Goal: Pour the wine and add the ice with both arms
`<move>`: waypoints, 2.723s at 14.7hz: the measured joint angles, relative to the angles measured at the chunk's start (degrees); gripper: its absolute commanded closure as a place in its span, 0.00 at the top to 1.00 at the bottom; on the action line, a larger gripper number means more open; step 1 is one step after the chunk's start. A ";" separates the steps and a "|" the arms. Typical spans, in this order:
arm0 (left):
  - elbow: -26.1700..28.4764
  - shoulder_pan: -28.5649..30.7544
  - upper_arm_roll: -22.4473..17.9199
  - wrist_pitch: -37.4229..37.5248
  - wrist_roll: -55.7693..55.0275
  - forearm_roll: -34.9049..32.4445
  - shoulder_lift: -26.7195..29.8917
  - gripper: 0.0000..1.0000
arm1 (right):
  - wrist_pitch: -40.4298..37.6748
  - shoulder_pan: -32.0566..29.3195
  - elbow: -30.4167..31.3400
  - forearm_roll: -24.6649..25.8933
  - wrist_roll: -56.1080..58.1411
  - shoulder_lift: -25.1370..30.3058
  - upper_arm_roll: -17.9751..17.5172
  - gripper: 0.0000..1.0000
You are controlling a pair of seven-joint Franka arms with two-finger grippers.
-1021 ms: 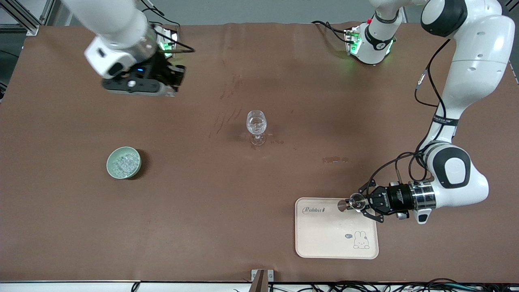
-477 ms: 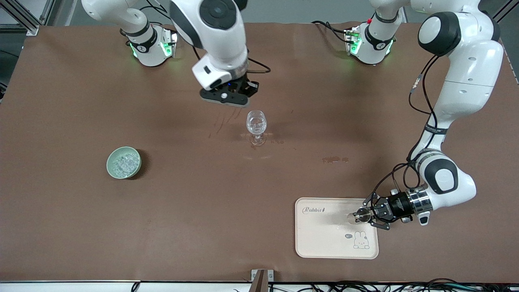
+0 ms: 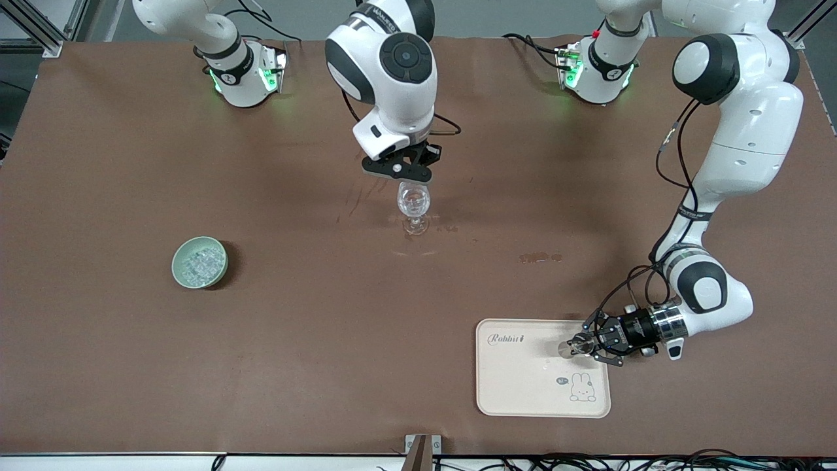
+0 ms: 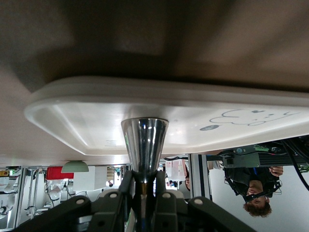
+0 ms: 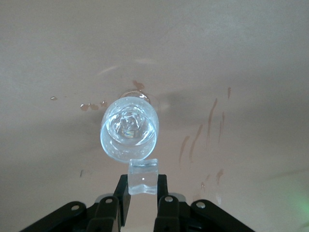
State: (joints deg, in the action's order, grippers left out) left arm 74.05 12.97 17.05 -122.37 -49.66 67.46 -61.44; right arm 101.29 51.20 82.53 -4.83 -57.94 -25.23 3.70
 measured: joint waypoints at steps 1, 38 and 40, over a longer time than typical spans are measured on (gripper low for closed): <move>0.00 0.00 0.00 0.00 0.00 0.05 -0.01 0.78 | 0.92 0.00 0.00 0.00 0.00 -0.32 0.18 0.00; 4.23 -12.62 -4.97 35.62 38.46 -72.33 55.00 1.00 | 2.83 -0.78 -4.36 0.25 0.04 -3.46 1.54 1.00; 7.86 -16.19 -9.87 35.63 38.72 -70.79 58.42 1.00 | 1.59 -2.83 -7.31 2.12 0.36 -2.86 2.19 1.00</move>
State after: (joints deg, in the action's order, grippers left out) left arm 81.91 -3.22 7.18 -86.74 -10.94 -3.33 -3.02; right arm 102.88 48.37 75.22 -2.71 -57.57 -28.10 5.89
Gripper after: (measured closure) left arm 0.000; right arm 0.075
